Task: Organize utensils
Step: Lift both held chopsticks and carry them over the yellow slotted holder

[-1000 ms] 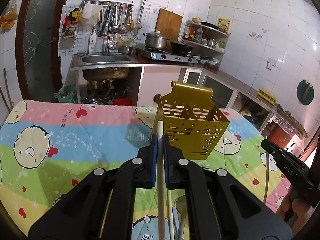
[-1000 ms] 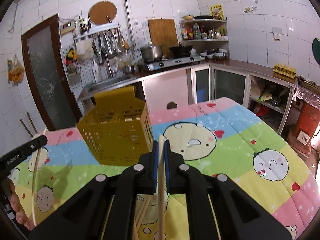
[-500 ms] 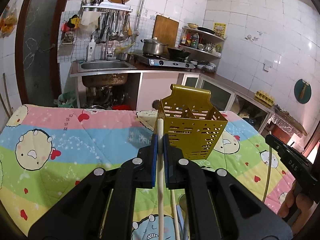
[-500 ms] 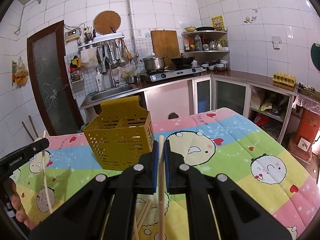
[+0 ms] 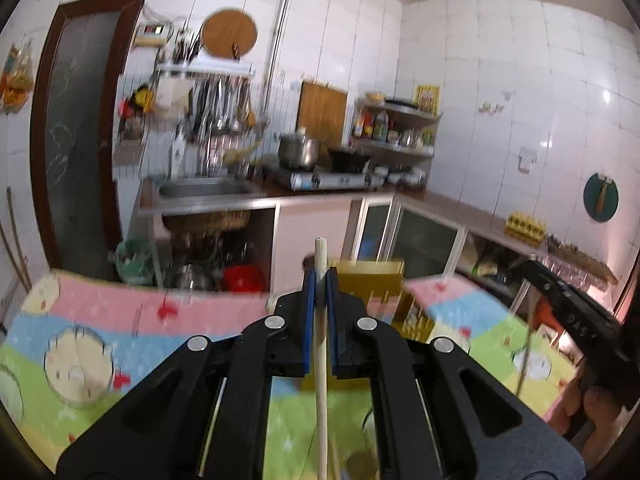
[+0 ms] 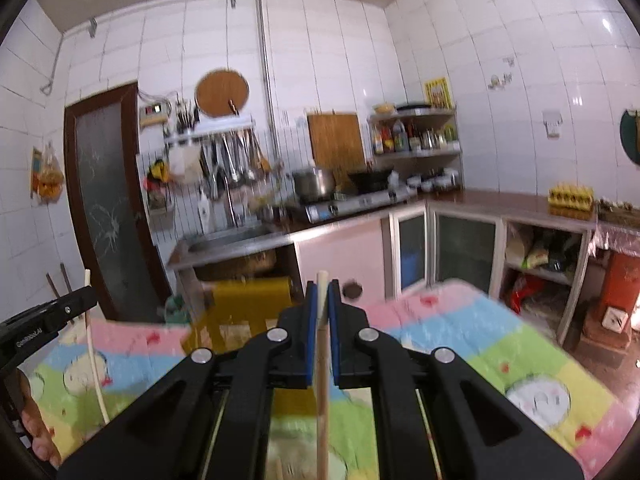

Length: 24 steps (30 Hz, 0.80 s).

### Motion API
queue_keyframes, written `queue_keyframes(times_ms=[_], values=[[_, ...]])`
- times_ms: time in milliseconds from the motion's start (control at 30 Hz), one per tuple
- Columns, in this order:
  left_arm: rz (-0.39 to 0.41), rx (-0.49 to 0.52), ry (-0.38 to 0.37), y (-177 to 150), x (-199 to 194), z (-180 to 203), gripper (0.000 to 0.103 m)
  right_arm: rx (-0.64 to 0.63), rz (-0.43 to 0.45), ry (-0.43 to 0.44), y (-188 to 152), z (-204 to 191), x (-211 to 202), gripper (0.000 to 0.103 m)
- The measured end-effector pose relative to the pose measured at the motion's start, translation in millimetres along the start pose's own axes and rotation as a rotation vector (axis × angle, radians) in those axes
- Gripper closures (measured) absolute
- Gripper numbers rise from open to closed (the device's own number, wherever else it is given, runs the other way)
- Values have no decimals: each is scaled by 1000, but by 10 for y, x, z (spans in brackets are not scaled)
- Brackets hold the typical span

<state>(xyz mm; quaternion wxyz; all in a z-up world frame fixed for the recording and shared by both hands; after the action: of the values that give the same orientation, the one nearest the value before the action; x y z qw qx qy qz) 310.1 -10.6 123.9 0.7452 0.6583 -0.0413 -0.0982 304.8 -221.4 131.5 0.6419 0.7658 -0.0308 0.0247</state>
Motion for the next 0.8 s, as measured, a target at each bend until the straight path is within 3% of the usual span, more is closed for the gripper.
queue_keyframes(times_ms=[167, 300, 433, 567, 700, 800], values=[[124, 15, -18, 579, 272, 198, 99, 1, 153, 34, 504, -231, 344, 97], [209, 33, -19, 814, 562, 318, 99, 25, 229, 52, 706, -365, 636, 97], [223, 32, -24, 716, 885, 353, 99, 38, 249, 44, 655, -404, 954, 97], [203, 39, 7, 402, 1201, 290, 99, 43, 243, 37, 471, -435, 1194, 97], [182, 34, 19, 151, 1377, 217, 99, 17, 218, 32, 242, -450, 1313, 97], [182, 24, 27, 153, 1412, 152, 99, 5, 204, 32, 184, -451, 1340, 97]])
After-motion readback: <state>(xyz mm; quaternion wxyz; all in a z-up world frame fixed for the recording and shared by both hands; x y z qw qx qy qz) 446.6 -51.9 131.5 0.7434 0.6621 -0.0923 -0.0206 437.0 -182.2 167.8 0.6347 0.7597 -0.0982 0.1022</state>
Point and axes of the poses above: each gripper's, at about its wrist camera, not at the fingertips, and x roughly the way its jaws point, z to its right, y to its top, the point moved 6 cm from there along x, roughly the way its jaws point, and after that the axes turned 13 degrees about z, right-handed, at the moved point
